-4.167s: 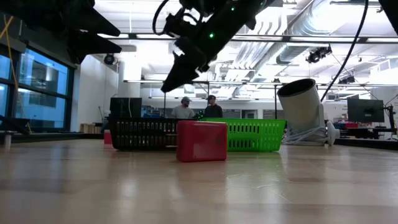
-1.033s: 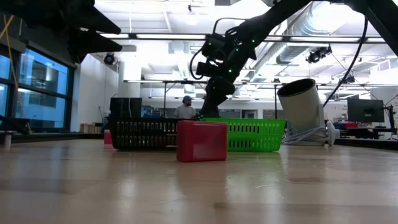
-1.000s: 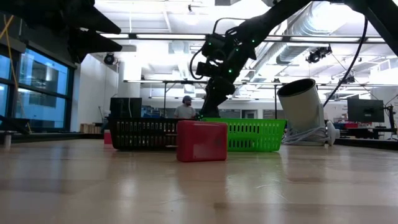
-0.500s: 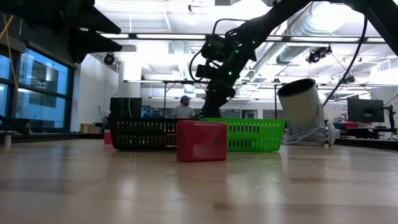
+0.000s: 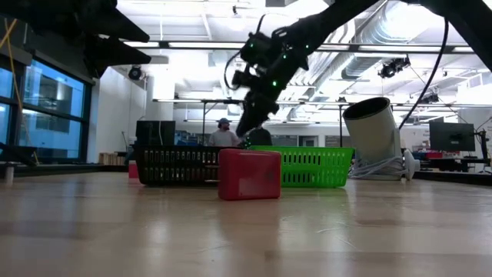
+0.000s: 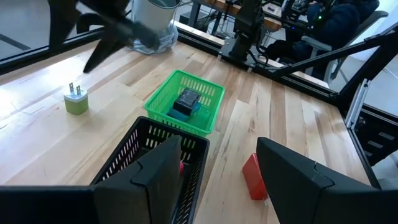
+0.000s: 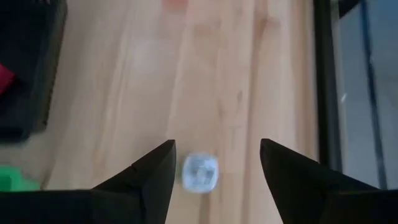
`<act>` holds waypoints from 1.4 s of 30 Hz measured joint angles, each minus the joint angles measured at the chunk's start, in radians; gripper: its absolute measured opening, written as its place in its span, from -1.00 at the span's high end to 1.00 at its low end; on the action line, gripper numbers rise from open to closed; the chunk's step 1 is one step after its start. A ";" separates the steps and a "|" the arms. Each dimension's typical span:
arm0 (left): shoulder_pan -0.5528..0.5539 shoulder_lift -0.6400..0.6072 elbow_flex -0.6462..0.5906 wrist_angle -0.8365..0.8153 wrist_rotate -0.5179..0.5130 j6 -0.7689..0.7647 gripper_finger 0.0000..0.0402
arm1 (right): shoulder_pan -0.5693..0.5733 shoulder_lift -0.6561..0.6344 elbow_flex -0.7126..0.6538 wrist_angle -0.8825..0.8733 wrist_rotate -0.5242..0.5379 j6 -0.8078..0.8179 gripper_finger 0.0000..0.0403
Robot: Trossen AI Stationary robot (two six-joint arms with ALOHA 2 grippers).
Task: Pick & Place Office items
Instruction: Put the green charger adapter into the black bin
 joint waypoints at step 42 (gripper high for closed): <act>0.000 0.000 0.000 0.030 0.000 0.000 -0.01 | -0.046 0.069 -0.035 -0.061 -0.048 0.143 -0.10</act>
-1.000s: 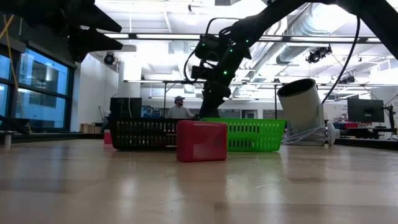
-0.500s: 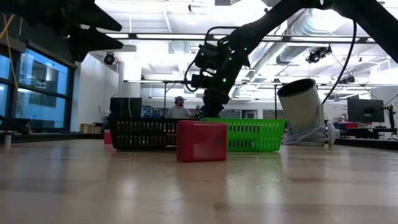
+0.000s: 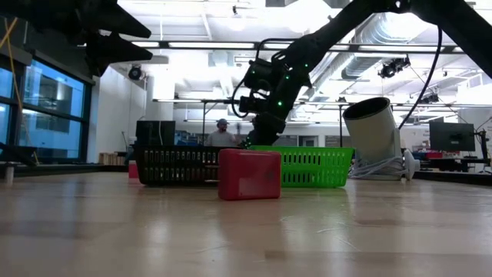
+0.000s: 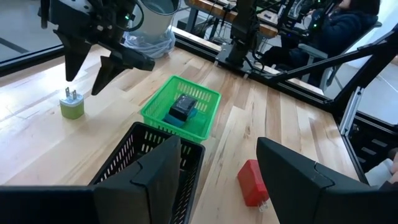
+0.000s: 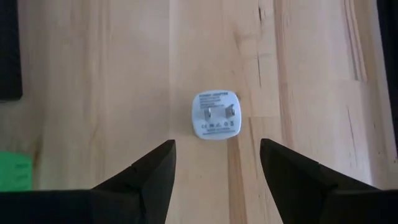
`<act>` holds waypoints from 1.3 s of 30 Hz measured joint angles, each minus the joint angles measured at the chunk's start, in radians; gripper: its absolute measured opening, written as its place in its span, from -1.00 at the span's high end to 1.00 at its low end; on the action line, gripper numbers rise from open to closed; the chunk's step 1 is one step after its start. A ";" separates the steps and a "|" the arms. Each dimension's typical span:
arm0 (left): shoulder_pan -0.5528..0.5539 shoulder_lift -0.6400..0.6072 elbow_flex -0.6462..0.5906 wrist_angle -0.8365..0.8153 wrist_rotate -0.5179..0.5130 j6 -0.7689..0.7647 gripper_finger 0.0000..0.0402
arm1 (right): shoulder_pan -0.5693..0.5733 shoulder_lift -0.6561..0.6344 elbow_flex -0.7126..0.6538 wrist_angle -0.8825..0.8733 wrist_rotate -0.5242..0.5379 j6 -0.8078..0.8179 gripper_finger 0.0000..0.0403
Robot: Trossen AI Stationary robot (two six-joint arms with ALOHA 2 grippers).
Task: Pick & Place Office items
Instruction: Put the green charger adapter into the black bin
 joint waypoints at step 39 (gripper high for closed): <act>0.000 0.000 0.000 0.000 0.000 0.000 -0.01 | -0.020 0.000 -0.001 0.050 -0.049 -0.009 -0.10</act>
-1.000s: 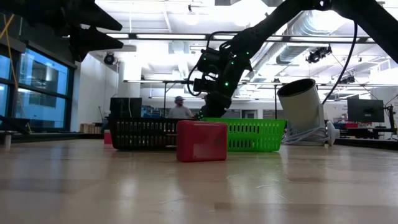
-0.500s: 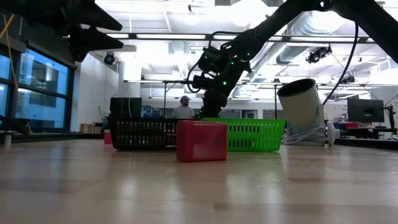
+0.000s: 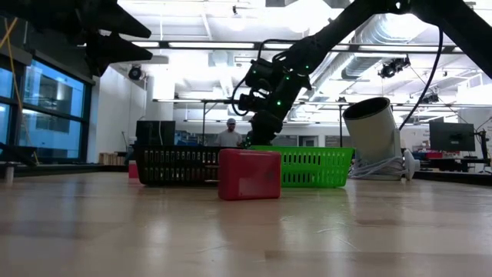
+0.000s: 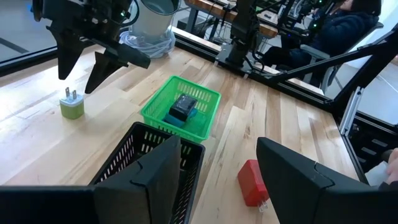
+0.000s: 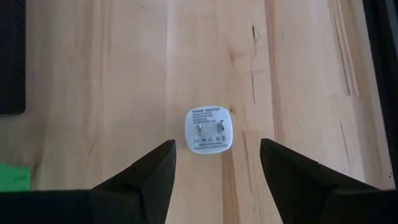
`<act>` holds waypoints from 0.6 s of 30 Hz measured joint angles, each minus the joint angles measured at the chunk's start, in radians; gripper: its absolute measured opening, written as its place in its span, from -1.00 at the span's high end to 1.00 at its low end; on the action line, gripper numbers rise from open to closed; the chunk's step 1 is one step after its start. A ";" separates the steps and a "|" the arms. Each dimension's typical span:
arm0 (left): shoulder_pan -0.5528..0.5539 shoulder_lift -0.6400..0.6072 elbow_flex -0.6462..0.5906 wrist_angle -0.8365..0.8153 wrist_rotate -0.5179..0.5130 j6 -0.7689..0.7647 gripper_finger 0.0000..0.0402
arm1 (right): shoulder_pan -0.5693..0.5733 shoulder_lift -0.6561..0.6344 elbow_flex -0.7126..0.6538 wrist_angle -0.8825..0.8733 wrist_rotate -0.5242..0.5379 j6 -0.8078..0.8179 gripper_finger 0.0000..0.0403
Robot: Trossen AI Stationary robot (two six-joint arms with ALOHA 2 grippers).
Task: Pick & Place Office items
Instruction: Put the green charger adapter into the black bin
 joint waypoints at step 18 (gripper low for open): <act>0.000 0.000 0.000 0.008 0.000 0.000 -0.01 | 0.001 0.029 0.000 0.010 0.020 -0.026 -0.10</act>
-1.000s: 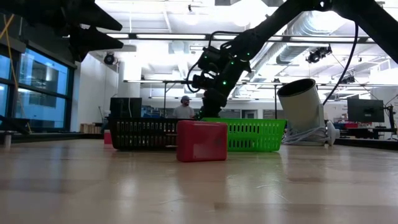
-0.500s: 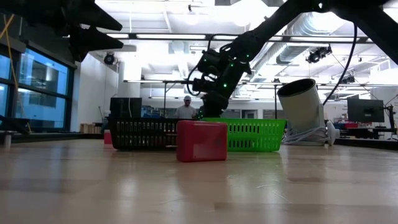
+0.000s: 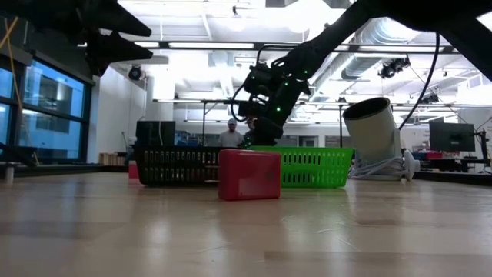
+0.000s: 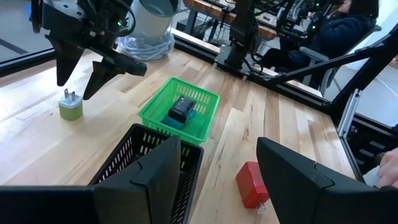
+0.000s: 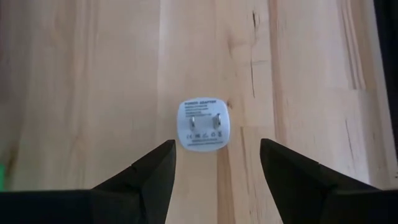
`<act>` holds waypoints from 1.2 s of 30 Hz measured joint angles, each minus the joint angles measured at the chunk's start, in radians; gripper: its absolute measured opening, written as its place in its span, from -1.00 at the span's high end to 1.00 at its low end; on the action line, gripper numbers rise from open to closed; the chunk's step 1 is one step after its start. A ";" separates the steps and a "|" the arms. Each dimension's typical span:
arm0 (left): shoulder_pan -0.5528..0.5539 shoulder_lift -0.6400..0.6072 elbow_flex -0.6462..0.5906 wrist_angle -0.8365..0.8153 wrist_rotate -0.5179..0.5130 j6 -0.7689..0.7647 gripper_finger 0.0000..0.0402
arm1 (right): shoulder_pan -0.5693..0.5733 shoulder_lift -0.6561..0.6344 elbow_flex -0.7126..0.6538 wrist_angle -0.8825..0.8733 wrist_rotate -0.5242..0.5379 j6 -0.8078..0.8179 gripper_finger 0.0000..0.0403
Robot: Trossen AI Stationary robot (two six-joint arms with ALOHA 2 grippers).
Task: Pick & Place Office items
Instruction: Put the green charger adapter into the black bin
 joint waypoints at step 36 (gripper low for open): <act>0.000 0.000 0.000 0.003 0.000 0.000 -0.01 | 0.001 -0.002 0.000 0.077 -0.050 -0.014 -0.10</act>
